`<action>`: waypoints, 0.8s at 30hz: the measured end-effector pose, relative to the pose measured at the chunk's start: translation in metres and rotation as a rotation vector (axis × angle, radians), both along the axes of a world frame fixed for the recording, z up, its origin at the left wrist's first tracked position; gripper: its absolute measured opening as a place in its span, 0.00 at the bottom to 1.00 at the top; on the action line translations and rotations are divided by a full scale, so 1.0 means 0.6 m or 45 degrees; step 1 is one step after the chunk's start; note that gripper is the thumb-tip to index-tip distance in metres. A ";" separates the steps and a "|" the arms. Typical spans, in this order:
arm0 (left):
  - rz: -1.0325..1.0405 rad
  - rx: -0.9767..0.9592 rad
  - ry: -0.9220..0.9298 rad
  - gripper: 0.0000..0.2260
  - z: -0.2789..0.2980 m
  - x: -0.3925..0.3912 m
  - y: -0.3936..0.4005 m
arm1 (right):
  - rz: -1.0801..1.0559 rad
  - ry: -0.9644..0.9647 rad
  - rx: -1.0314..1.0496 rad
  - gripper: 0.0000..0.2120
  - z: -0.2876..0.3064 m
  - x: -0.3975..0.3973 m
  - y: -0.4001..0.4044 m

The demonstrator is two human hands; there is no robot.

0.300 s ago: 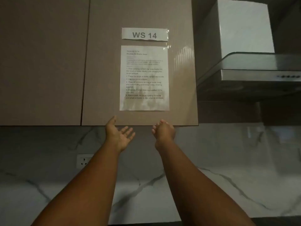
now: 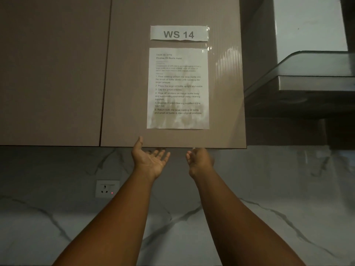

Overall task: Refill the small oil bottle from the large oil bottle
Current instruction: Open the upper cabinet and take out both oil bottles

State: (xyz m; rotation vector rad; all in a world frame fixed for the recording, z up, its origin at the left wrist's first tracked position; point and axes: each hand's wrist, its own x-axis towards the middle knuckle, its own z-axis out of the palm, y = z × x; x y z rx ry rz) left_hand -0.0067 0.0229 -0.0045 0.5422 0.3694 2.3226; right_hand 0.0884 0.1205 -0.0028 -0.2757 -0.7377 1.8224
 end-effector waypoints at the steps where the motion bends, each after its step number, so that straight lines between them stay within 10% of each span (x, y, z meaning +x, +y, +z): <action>1: 0.005 -0.006 -0.001 0.40 0.001 0.001 0.006 | 0.012 -0.001 -0.016 0.09 0.000 0.002 0.005; 24: 0.316 -0.161 0.038 0.09 0.010 0.087 -0.016 | 0.060 0.326 0.255 0.07 -0.026 0.127 -0.016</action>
